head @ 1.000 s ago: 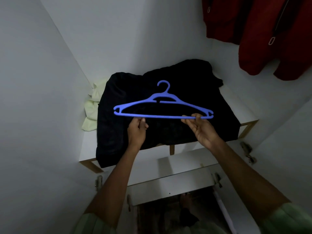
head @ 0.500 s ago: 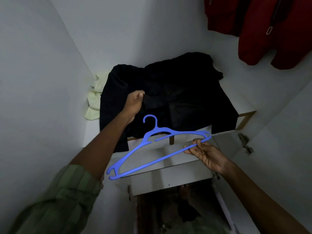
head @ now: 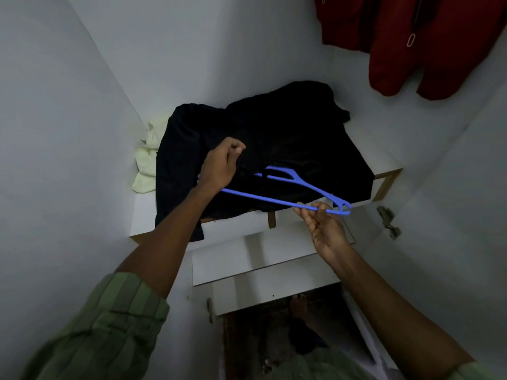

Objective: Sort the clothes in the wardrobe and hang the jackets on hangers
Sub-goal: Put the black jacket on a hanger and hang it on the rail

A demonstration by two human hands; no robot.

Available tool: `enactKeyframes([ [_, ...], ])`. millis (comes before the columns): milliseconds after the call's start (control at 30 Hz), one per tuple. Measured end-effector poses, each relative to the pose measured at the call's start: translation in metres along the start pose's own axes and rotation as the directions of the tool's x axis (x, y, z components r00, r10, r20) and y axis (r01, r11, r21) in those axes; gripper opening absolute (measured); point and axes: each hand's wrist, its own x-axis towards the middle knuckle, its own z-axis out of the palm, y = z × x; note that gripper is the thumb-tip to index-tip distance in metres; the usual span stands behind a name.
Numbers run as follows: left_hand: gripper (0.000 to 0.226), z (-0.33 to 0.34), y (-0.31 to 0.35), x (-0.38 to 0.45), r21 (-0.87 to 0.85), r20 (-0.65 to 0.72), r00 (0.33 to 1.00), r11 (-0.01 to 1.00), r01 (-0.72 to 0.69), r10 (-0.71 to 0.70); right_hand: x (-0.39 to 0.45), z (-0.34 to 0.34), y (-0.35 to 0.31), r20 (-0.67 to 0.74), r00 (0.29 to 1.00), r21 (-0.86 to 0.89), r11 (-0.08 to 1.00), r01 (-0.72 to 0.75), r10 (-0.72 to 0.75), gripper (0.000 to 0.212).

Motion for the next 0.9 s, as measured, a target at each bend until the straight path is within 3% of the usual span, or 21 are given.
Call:
enactKeyframes([
  [100, 0.019, -0.007, 0.009, -0.001, 0.138, -0.02, 1.0, 0.99, -0.005, 0.008, 0.004, 0.017, -0.001, 0.004, 1.0, 0.008, 1.0, 0.022, -0.022, 0.014],
  [233, 0.02, -0.03, 0.002, 0.0, 0.382, 0.013, 1.0, 0.924, 0.021, -0.028, 0.011, 0.016, -0.024, 0.004, 0.999, -0.115, 0.993, 0.04, -0.04, 0.015],
  [300, 0.026, -0.034, -0.008, -0.001, 0.408, 0.03, 0.997, 0.912, 0.05, -0.068, 0.014, 0.008, -0.035, -0.018, 0.998, -0.108, 0.993, 0.055, -0.057, 0.012],
  [567, 0.043, -0.004, 0.007, -0.011, 0.212, 0.049, 0.993, 0.973, 0.093, -0.106, 0.02, 0.034, -0.004, -0.061, 0.992, -0.015, 0.994, 0.11, -0.111, 0.012],
  [700, 0.038, 0.019, 0.021, -0.037, 0.452, 0.011, 1.0, 0.892, 0.021, -0.029, 0.019, 0.055, 0.008, 0.013, 0.998, -0.032, 0.998, 0.059, -0.059, 0.016],
  [767, 0.044, 0.038, 0.029, -0.061, 0.493, 0.006, 0.996, 0.867, 0.079, -0.094, 0.018, 0.061, 0.009, 0.055, 0.998, -0.083, 0.996, 0.042, -0.037, 0.018],
  [833, 0.051, 0.055, 0.034, -0.08, 0.231, 0.106, 0.912, 0.902, 0.365, -0.397, 0.018, 0.06, 0.008, 0.102, 0.995, -0.171, 0.985, 0.036, -0.019, 0.02],
  [867, 0.051, 0.06, 0.038, -0.085, -0.001, 0.22, 0.808, 0.828, 0.56, -0.546, 0.018, 0.059, 0.008, 0.115, 0.993, -0.209, 0.978, 0.031, -0.007, 0.021],
  [900, 0.051, 0.062, 0.044, -0.087, -0.23, 0.337, 0.692, 0.657, 0.718, -0.638, 0.017, 0.057, 0.008, 0.119, 0.993, -0.239, 0.971, 0.021, 0.008, 0.021],
])
